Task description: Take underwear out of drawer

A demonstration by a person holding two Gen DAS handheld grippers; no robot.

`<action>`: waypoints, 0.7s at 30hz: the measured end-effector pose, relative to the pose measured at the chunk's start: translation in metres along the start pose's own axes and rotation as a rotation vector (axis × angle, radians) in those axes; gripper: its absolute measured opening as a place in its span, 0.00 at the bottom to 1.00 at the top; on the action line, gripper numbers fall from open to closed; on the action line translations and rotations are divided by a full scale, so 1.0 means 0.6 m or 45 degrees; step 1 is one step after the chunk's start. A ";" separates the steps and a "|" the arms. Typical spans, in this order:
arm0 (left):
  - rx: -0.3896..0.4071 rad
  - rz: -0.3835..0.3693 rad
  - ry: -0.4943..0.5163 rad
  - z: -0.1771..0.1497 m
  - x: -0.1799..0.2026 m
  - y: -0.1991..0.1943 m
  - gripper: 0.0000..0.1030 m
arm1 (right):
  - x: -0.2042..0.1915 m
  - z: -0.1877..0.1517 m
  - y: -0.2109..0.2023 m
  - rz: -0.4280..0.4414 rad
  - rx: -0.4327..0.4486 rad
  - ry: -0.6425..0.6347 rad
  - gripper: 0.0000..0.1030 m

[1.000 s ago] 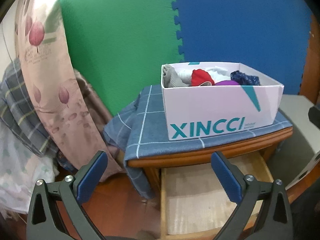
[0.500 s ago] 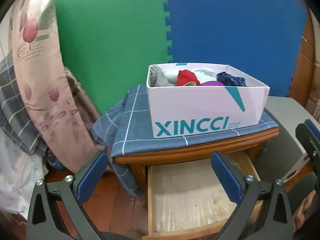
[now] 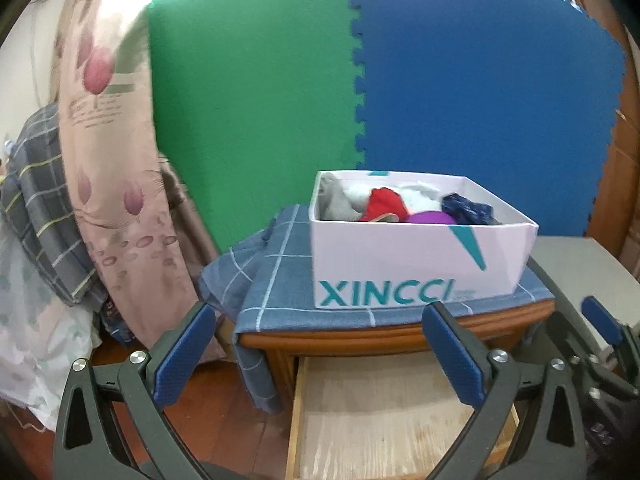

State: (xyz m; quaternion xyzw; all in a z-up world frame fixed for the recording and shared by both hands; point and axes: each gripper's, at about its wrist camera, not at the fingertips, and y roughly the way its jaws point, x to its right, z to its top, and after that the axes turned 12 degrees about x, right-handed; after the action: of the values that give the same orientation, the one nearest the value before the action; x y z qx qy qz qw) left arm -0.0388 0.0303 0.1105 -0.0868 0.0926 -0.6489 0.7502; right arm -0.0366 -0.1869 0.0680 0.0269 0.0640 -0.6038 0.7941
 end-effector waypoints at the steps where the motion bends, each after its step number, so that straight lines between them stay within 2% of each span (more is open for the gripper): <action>1: -0.015 -0.014 0.025 0.006 0.008 -0.004 1.00 | 0.002 0.001 0.000 -0.004 0.002 0.003 0.81; 4: -0.036 0.023 0.133 0.022 0.036 -0.018 1.00 | 0.005 0.001 -0.001 -0.003 0.003 0.007 0.81; 7: -0.015 0.044 0.207 0.037 0.056 -0.037 1.00 | 0.006 0.002 -0.002 0.002 0.006 0.007 0.81; 10: 0.066 0.106 0.241 0.049 0.071 -0.060 1.00 | 0.007 0.004 -0.005 0.006 0.014 0.004 0.81; 12: 0.076 0.020 0.211 0.053 0.072 -0.067 1.00 | 0.010 0.006 -0.006 0.006 0.014 0.013 0.81; 14: 0.033 -0.089 0.150 0.055 0.070 -0.064 1.00 | 0.013 0.007 -0.007 0.002 0.017 0.019 0.81; 15: 0.016 -0.114 0.123 0.056 0.068 -0.062 1.00 | 0.014 0.007 -0.008 0.001 0.018 0.022 0.81; 18: -0.021 -0.171 0.019 0.054 0.056 -0.051 1.00 | 0.017 0.008 -0.009 -0.006 0.017 0.029 0.81; 21: -0.057 -0.160 -0.032 0.044 0.046 -0.036 1.00 | 0.017 0.008 -0.008 -0.011 0.012 0.025 0.81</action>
State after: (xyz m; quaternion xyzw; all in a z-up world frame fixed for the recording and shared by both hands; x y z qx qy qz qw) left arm -0.0487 0.0002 0.1410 -0.1175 0.0919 -0.6914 0.7069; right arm -0.0382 -0.1983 0.0714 0.0362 0.0689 -0.6071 0.7908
